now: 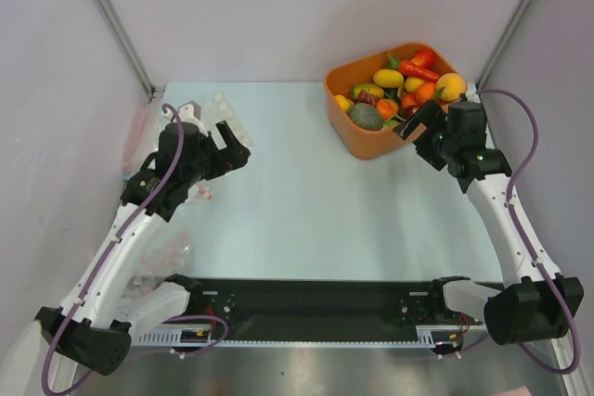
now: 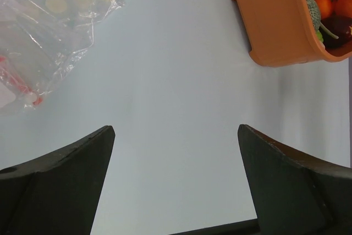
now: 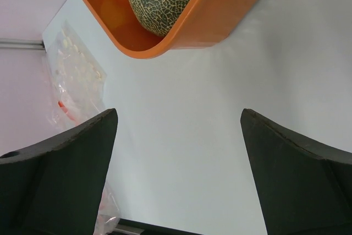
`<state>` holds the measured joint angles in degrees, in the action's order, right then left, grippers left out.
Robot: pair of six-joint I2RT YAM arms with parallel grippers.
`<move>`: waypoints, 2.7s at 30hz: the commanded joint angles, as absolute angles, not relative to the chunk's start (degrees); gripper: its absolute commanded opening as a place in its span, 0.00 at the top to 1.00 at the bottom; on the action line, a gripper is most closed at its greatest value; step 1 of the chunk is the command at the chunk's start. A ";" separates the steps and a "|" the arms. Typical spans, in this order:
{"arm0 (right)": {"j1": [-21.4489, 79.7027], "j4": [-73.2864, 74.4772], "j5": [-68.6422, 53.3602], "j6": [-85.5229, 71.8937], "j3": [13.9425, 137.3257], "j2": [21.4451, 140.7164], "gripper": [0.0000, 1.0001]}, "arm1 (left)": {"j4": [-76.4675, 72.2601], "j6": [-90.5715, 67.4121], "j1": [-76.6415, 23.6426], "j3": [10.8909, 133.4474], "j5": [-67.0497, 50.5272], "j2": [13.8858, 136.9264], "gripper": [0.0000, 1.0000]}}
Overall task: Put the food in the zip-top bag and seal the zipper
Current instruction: Pick up the zipper food storage bag at the center of the board, then adjust the zipper food storage bag at the center of the board.
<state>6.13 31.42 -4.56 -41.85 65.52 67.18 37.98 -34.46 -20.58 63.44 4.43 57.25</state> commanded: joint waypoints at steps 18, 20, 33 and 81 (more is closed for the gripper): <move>5.98 31.02 -5.18 -42.10 67.94 67.50 0.00 | 45.26 -45.53 -0.97 64.25 17.31 54.23 0.00; 5.98 31.46 -5.45 -41.58 68.29 67.41 0.00 | 44.92 -46.75 -0.27 63.46 16.88 54.93 0.00; 6.94 34.63 -3.52 -33.32 71.01 66.62 0.04 | 37.97 -64.93 6.32 60.21 18.97 65.73 0.00; 14.76 29.89 -15.35 -23.64 76.72 71.01 0.25 | 30.94 -75.31 5.46 61.09 -6.50 58.19 1.00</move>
